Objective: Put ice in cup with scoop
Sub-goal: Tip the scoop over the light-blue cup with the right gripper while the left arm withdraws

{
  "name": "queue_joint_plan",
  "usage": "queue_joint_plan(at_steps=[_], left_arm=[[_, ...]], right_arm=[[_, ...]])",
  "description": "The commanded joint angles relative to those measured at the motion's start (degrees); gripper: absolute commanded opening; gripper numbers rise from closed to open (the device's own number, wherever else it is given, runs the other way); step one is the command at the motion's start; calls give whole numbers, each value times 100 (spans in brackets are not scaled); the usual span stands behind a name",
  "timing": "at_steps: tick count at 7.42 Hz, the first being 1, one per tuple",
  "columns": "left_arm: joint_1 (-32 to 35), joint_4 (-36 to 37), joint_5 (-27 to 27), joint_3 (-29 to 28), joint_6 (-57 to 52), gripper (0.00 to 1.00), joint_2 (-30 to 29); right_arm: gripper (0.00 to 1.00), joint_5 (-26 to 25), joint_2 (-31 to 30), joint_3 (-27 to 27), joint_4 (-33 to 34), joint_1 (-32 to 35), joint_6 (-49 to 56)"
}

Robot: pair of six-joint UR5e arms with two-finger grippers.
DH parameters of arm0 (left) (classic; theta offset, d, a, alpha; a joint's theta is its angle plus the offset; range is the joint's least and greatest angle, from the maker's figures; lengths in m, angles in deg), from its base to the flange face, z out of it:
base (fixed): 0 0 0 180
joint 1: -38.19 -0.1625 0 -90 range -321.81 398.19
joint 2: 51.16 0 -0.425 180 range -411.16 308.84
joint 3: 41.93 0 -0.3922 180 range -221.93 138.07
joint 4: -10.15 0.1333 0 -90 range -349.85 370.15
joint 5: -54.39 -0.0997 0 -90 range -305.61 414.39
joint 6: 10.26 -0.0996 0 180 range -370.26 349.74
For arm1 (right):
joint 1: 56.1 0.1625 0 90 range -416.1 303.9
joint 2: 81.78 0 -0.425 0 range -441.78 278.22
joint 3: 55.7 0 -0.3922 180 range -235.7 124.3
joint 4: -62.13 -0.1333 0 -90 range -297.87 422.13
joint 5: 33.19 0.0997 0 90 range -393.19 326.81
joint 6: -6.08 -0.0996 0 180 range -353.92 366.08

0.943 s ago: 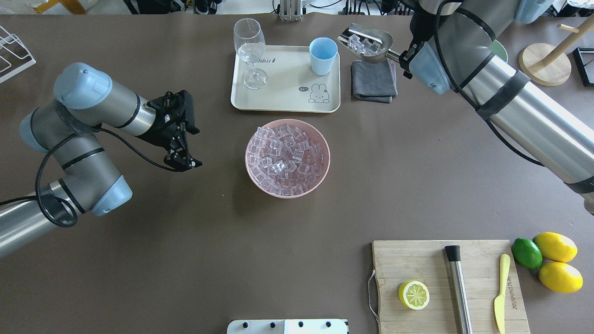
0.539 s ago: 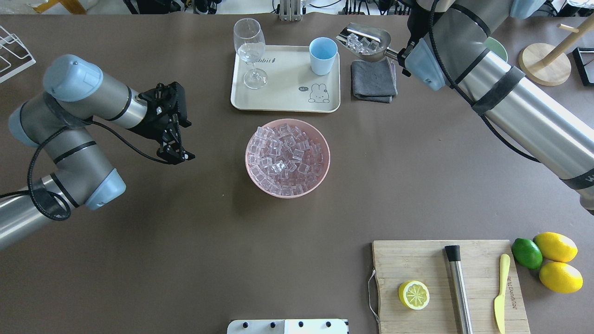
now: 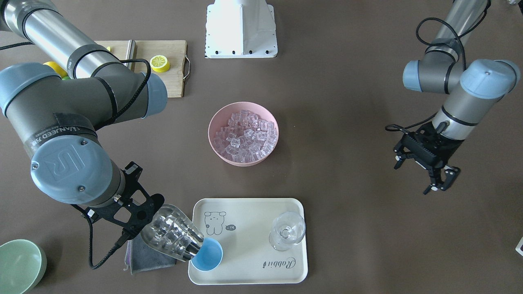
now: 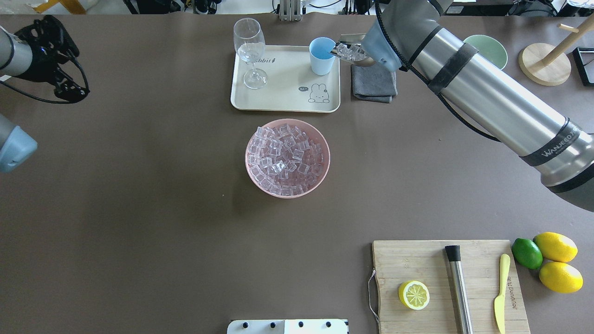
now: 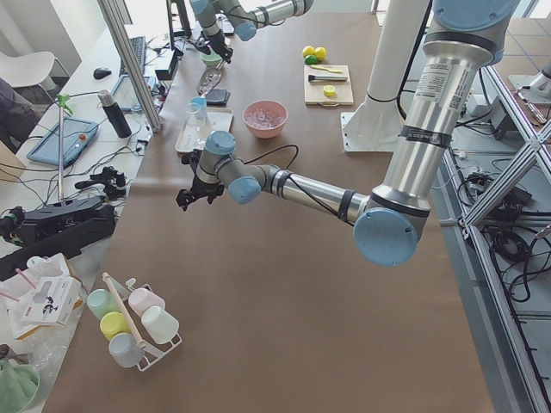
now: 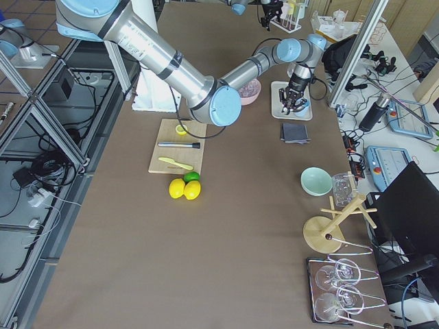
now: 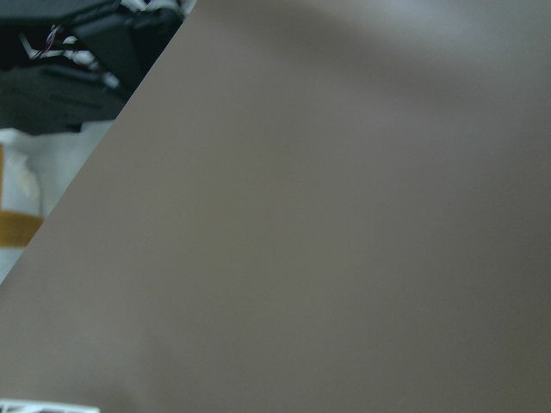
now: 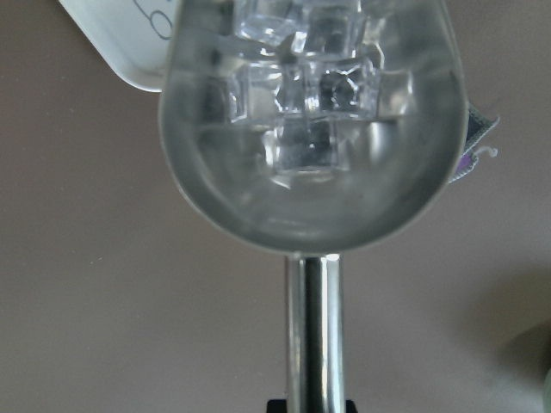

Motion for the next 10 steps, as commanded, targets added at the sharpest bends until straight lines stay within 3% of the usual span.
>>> queue_joint_plan(at_steps=[1, 2, 3, 5, 7, 8, 10], left_arm=[[837, 493, 22, 159, 9, 99, 655], [1301, 1582, 335, 159, 0, 99, 612], [1767, 2506, 1130, 185, -9, 99, 490], [2533, 3443, 1743, 150, -44, 99, 645], [2615, 3614, 2086, 46, -62, 99, 962], [2789, 3580, 2461, -338, -79, 99, 998], [2800, 3597, 2615, -333, -71, 99, 946]], right_arm=[[0, -146, 277, -239, 365, -15, 114], [0, -163, 383, -257, 514, -23, 114], [0, -311, 462, -301, 576, -32, 114], [0, -383, 542, -398, 586, -32, 148], [0, -444, 664, -599, 586, -24, 254], [0, -453, 665, -635, 586, -24, 254], [0, -497, 726, -679, 586, -24, 254]])
